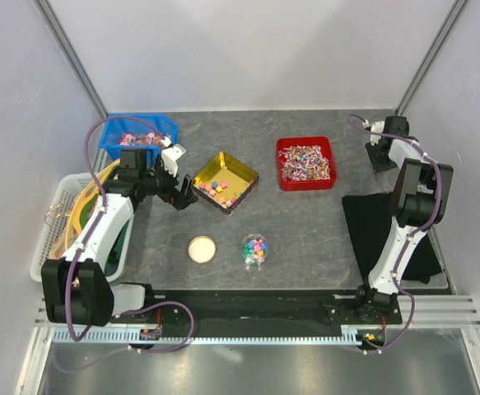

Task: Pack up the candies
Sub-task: Place the spatula at the corner of the board.

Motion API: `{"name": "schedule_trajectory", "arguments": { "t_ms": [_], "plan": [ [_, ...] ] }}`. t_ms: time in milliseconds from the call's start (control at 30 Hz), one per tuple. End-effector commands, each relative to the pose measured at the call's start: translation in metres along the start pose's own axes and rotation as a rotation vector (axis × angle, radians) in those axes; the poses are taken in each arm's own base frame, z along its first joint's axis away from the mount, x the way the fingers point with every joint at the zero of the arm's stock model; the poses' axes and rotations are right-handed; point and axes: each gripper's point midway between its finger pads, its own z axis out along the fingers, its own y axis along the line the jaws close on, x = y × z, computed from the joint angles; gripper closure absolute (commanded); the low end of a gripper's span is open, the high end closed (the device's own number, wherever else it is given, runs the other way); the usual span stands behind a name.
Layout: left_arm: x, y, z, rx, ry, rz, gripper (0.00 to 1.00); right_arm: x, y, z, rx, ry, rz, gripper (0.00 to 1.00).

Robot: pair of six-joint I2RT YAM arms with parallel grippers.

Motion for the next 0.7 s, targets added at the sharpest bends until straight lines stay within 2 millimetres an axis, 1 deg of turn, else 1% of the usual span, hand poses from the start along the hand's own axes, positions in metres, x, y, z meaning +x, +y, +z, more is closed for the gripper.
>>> {"name": "schedule_trajectory", "arguments": {
  "t_ms": [0, 33, 100, 133, 200, 233, 367, 400, 467, 500, 533, 567, 600, 633, 667],
  "plan": [
    [-0.008, -0.006, -0.002, 0.033, -0.047, 0.046, 0.0, -0.006, 0.002, 0.001, -0.029, -0.036, 0.012, 0.77],
    [-0.009, -0.007, -0.002, 0.039, -0.052, 0.049, 0.0, -0.007, 0.002, 0.0, -0.032, -0.038, 0.009, 0.68],
    [-0.008, -0.01, -0.003, 0.053, -0.058, 0.056, 0.0, -0.008, 0.002, -0.004, -0.031, -0.047, 0.009, 0.62],
    [-0.01, -0.011, -0.003, 0.057, -0.062, 0.061, 0.0, -0.01, 0.001, -0.006, -0.03, -0.053, 0.008, 0.56],
    [-0.008, -0.014, -0.003, 0.068, -0.064, 0.066, 0.0, -0.014, -0.001, -0.014, -0.024, -0.067, 0.01, 0.52],
    [-0.008, -0.013, -0.003, 0.068, -0.064, 0.069, 0.0, -0.018, 0.003, -0.018, -0.049, -0.088, 0.009, 0.5],
    [-0.007, -0.014, -0.004, 0.069, -0.058, 0.088, 0.0, -0.035, 0.0, -0.04, -0.055, -0.152, 0.005, 0.47],
    [-0.005, -0.014, -0.005, 0.068, -0.053, 0.104, 0.0, -0.044, -0.003, -0.051, -0.049, -0.18, 0.003, 0.46],
    [-0.005, -0.012, -0.007, 0.056, -0.052, 0.133, 0.0, -0.053, -0.001, -0.066, -0.07, -0.219, -0.003, 0.42],
    [-0.003, -0.012, -0.007, 0.051, -0.044, 0.138, 0.0, -0.063, -0.003, -0.083, -0.068, -0.262, -0.008, 0.4],
    [0.0, -0.011, -0.007, 0.049, -0.035, 0.139, 0.0, -0.065, -0.002, -0.09, -0.078, -0.272, -0.011, 0.34],
    [0.002, -0.011, -0.006, 0.048, -0.03, 0.145, 0.0, -0.069, 0.0, -0.099, -0.093, -0.294, -0.014, 0.33],
    [0.008, -0.011, -0.005, 0.052, -0.016, 0.154, 0.0, -0.078, 0.001, -0.114, -0.092, -0.324, -0.025, 0.33],
    [0.012, -0.011, -0.004, 0.054, -0.006, 0.159, 0.0, -0.076, 0.006, -0.122, -0.109, -0.314, -0.041, 0.31],
    [0.015, -0.011, -0.004, 0.053, 0.001, 0.163, 0.0, -0.078, 0.01, -0.129, -0.12, -0.322, -0.054, 0.24]
  ]
}}
